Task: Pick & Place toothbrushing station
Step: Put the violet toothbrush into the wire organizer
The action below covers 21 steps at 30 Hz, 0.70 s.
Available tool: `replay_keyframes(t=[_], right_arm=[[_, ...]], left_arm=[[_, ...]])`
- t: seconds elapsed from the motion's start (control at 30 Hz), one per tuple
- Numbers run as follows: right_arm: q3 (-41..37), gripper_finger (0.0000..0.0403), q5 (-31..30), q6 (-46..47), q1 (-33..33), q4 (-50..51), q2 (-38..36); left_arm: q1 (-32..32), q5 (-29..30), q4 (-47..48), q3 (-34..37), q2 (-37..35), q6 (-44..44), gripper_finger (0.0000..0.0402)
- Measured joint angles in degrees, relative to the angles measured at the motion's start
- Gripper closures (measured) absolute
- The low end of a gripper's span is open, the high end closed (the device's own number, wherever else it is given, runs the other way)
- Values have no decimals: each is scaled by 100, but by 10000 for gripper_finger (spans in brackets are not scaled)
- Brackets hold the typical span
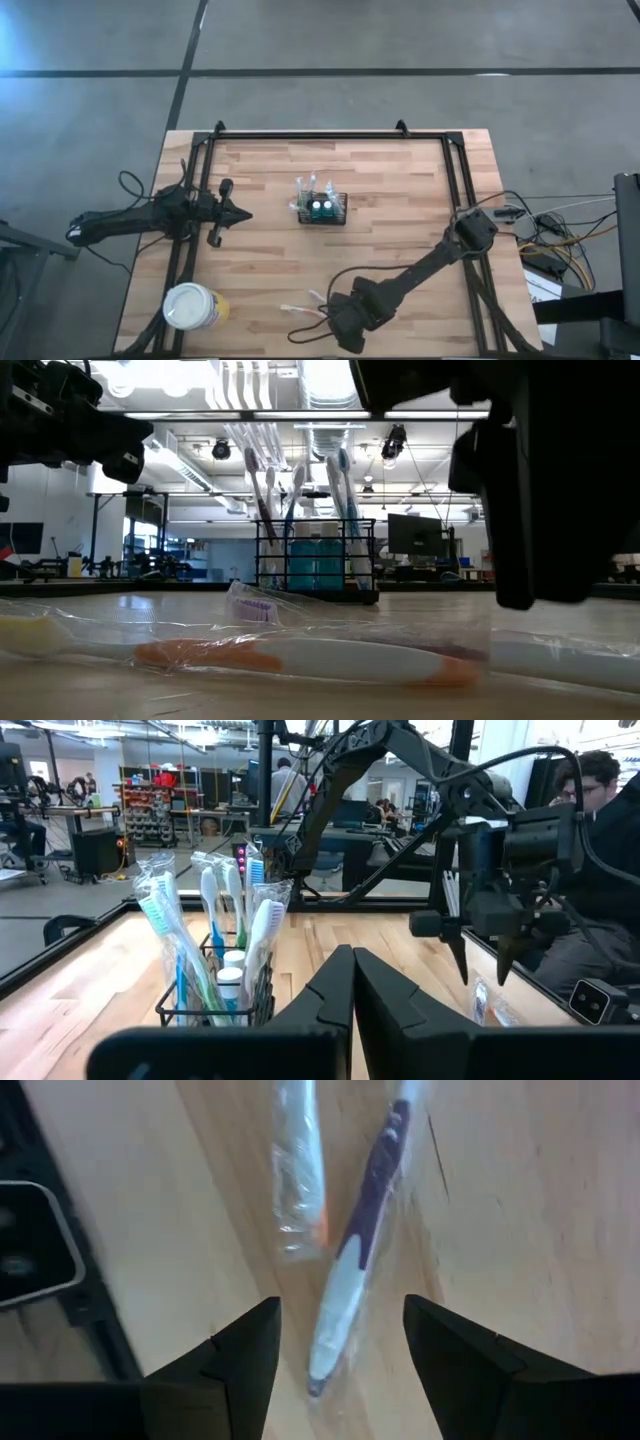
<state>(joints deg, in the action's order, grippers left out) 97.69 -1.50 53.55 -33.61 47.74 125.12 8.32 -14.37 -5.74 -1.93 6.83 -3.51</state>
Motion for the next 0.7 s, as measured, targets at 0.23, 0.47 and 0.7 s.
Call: replay_keyframes(t=[0.23, 0.47, 0.7], right_arm=[[-227, 196, -142, -22, -2, -46, 127], [-118, 210, -153, -127, -2, 37, 426], [-122, 262, -146, -169, 3, 211, 446]], left_arm=[[0, 0, 0, 2, 0, 0, 392], [0, 0, 29, 4, 0, 2, 392], [0, 0, 27, 4, 0, 2, 392]])
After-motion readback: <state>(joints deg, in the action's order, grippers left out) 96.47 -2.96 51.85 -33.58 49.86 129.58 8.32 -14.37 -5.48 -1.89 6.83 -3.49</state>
